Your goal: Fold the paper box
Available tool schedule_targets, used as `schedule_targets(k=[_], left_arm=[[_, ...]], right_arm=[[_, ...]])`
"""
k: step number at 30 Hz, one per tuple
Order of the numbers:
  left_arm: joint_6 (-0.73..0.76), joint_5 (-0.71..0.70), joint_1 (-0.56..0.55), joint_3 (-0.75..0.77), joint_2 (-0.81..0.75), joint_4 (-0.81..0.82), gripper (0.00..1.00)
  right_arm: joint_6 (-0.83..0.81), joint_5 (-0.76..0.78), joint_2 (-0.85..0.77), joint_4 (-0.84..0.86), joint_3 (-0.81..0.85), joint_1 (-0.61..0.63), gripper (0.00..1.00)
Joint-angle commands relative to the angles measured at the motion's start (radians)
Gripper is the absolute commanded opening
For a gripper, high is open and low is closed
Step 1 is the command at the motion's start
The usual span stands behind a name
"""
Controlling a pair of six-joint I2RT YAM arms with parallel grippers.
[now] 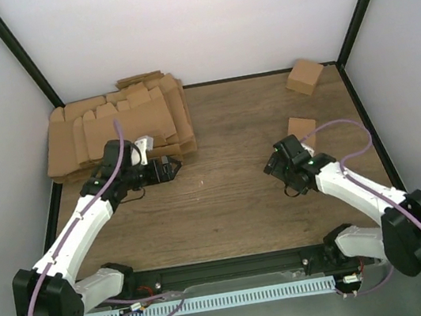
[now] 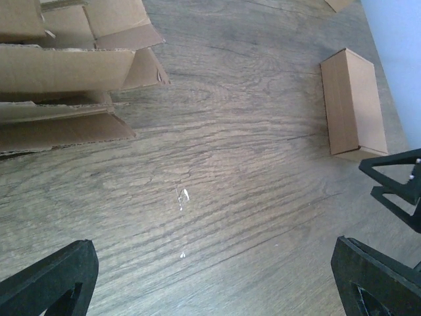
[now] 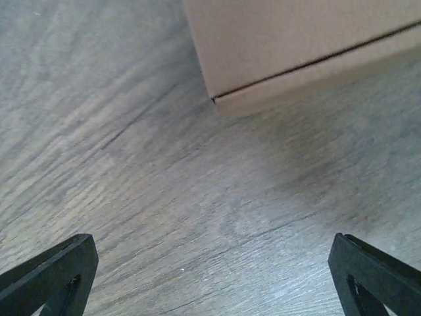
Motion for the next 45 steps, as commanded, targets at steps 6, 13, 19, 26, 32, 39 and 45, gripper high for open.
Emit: schedule_targets(k=[6,13,19,26,32,39,45], left_arm=[[0.010,0.065,0.005,-0.040,-0.016,0.069,1.00],[0.022,0.070,0.007,-0.043,-0.013,0.070,1.00],[0.023,0.060,0.006,-0.051,-0.007,0.074,1.00],[0.028,0.057,0.006,-0.053,0.018,0.078,1.00],[0.030,0.061,0.007,-0.054,0.032,0.082,1.00],[0.029,0.040,0.006,-0.065,0.029,0.084,1.00],[0.013,0.014,0.013,-0.081,0.023,0.103,1.00]], right_arm=[[0.152,0.052,0.196,0.023,0.074,0.028,1.00],[0.102,0.035,0.346,0.069,0.109,-0.089,1.00],[-0.005,0.050,0.428,0.105,0.177,-0.195,0.97],[-0.093,0.082,0.503,0.144,0.260,-0.303,0.80],[-0.124,0.106,0.575,0.163,0.354,-0.390,0.73],[-0.180,0.089,0.693,0.195,0.491,-0.522,0.72],[-0.261,0.079,0.708,0.272,0.530,-0.549,0.76]])
